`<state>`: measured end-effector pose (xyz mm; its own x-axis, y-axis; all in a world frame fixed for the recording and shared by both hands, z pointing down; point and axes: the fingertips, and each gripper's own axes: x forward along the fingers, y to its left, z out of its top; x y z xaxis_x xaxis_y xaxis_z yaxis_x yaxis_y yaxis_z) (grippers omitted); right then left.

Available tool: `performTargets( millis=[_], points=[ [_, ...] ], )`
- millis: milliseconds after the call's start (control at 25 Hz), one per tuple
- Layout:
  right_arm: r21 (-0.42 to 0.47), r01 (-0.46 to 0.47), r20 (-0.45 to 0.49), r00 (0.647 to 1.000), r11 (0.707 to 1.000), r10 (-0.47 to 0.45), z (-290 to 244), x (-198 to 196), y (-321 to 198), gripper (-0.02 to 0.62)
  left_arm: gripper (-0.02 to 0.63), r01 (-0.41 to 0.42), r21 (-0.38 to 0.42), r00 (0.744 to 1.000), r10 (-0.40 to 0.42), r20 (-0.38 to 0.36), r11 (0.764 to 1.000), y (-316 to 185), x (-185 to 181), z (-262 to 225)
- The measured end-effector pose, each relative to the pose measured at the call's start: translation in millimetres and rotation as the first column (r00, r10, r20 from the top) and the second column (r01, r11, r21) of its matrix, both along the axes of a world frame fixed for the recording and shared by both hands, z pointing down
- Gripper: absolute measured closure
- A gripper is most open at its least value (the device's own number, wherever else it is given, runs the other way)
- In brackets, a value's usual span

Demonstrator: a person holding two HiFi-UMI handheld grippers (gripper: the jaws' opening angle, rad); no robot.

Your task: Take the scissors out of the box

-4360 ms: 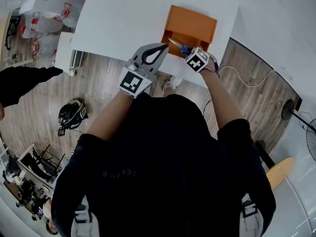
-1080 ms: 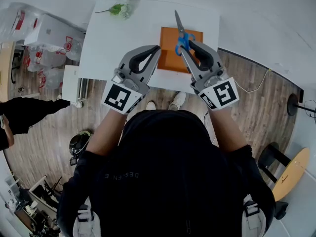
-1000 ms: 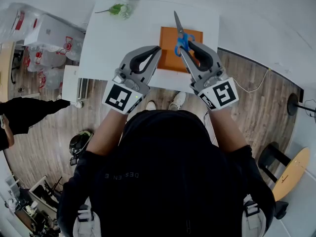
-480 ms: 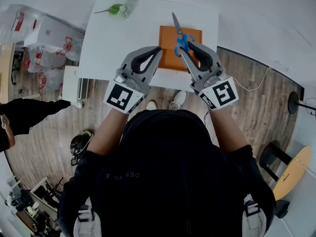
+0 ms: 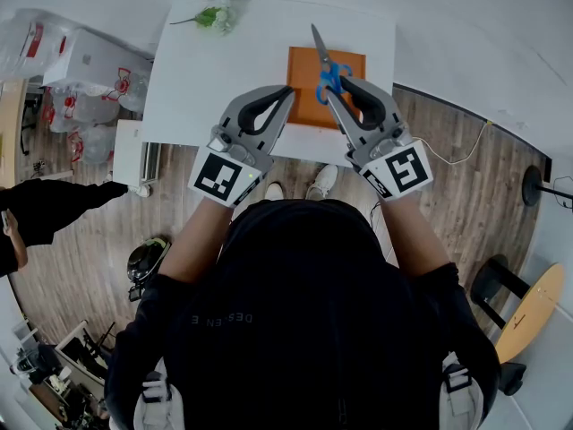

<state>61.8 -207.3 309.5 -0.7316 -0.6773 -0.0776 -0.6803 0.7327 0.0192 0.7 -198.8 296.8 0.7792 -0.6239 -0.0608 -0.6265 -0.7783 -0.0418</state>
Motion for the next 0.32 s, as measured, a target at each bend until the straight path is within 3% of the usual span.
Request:
performTargets(
  millis=[320],
  points=[
    [0.006, -0.008, -0.005, 1.0, 1.0, 0.008, -1.1, 1.3, -0.5, 0.505, 0.586, 0.01, -0.039, 0.999, -0.009, 0.034, 0.999, -0.6, -2.4, 8.4]
  ],
)
